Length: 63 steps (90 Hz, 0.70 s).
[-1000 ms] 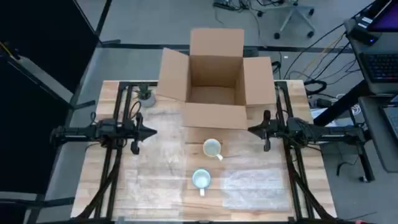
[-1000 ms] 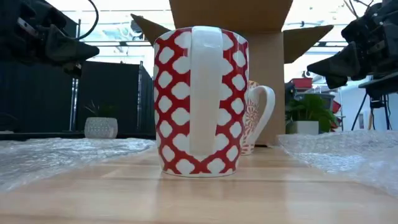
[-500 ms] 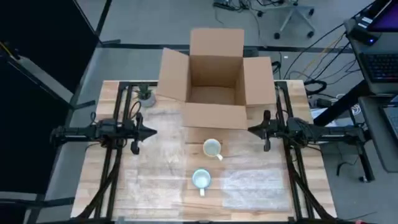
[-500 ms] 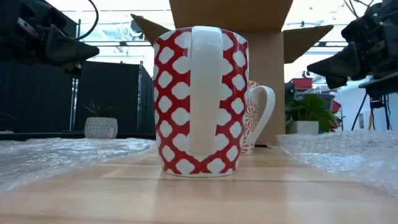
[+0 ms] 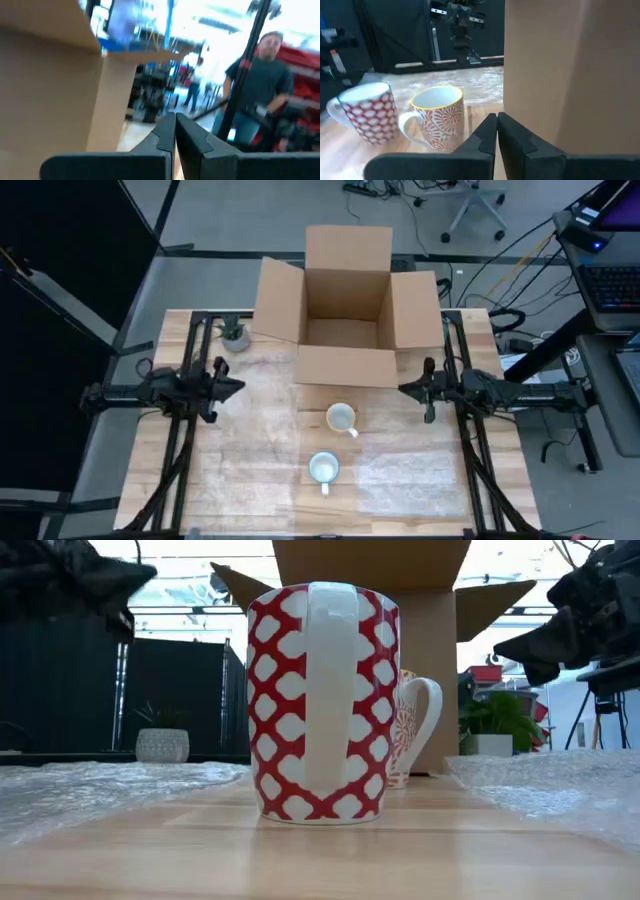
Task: Wrap mug
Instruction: Wrap the red mug with the bubble wrap
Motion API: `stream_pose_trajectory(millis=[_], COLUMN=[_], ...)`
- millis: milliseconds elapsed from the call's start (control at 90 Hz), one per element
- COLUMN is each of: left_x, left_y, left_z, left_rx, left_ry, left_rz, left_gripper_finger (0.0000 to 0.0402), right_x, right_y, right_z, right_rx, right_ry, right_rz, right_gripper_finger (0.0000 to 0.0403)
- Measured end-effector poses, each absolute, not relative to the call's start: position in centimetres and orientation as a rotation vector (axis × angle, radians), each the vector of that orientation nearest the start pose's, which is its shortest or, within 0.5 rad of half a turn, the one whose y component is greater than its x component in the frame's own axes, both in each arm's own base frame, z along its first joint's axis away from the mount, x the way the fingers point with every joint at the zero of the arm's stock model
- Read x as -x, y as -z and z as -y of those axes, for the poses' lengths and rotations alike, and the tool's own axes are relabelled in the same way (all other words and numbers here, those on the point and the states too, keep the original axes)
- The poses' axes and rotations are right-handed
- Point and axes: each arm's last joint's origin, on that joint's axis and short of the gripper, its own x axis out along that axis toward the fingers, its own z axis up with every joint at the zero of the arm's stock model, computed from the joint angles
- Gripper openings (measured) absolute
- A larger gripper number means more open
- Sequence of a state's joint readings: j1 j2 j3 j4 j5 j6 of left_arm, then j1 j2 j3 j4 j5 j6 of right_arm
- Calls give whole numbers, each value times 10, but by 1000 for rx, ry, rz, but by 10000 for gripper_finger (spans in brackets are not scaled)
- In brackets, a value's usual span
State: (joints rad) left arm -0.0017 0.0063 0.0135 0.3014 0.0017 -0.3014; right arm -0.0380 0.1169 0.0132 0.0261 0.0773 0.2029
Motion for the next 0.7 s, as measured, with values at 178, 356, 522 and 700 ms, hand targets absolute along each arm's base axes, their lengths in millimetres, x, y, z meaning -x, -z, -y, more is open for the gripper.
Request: stream_pose_trajectory(millis=[178,356,522,700], left_x=[-97,-121,-164,-210], left_y=[-207,-249,-292,-331], left_z=[4,13,35,67], left_rx=[333,289,181,114], left_ry=[67,103,168,224], left_rz=[254,93,-128,-338], left_gripper_finger=[0,0,0,0], right_x=[-104,-104,-104,-104], right_y=[-161,-163,-162,-162], right_z=[6,6,6,6], right_rx=[-362,-355,-359,-380], right_ry=[128,125,126,127], right_rz=[-56,-41,-42,-44], right_gripper_finger=[0,0,0,0])
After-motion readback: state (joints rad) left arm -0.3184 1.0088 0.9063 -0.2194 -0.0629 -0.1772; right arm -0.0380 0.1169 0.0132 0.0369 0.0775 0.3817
